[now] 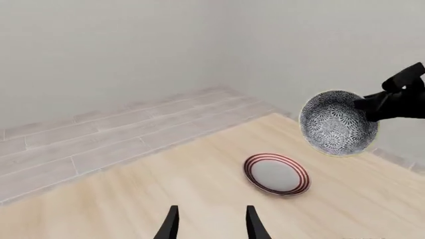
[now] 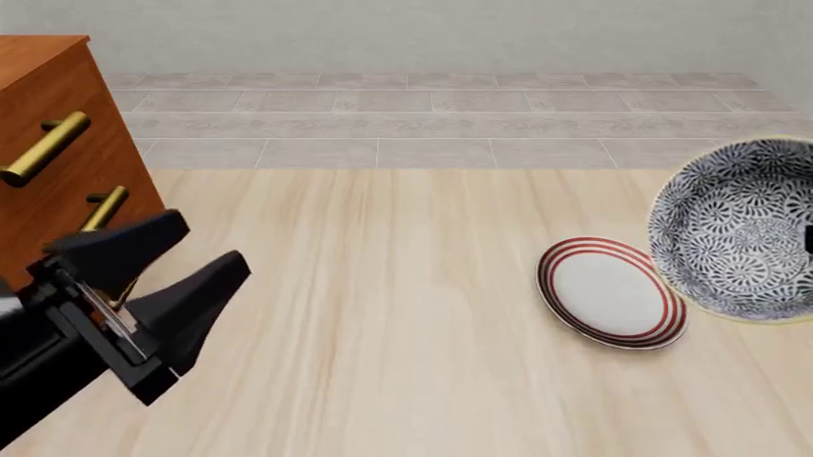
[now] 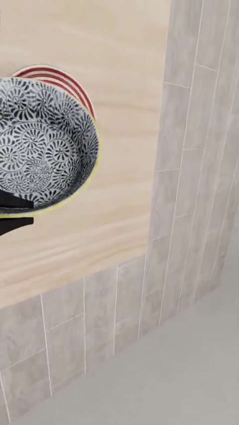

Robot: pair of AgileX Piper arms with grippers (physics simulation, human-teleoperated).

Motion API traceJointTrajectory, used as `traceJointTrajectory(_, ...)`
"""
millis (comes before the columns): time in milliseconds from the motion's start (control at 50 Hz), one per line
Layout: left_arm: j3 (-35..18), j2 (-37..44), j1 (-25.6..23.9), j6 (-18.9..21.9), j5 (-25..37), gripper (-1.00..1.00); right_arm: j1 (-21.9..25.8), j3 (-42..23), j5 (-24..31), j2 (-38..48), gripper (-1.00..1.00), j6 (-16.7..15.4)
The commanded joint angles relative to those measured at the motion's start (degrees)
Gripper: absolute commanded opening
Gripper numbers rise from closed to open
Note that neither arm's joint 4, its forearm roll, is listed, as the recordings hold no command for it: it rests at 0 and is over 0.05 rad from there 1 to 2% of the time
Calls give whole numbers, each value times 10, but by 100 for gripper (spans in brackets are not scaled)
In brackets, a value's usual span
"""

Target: Put the bowl on top of the cabinet.

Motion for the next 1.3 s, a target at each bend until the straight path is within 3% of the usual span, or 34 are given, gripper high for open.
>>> traceJointTrajectory(20, -40, 59, -51, -6, -17, 100, 19, -13, 2, -3, -100, -6)
traceJointTrajectory(240, -74, 100, -93, 3, -25, 100, 37, -5, -18, 1, -100, -7)
traceJointTrajectory(620, -144, 195, -88, -12, -49, 100, 61, 22, -12, -33, -100, -5)
traceJointTrajectory(880, -178, 253, -96, -44, -62, 100, 78, 31, 15, -73, -100, -8)
traceJointTrajectory(1300, -201, 287, -170, -91, -57, 100, 122, 26, 12, -75, -100, -19)
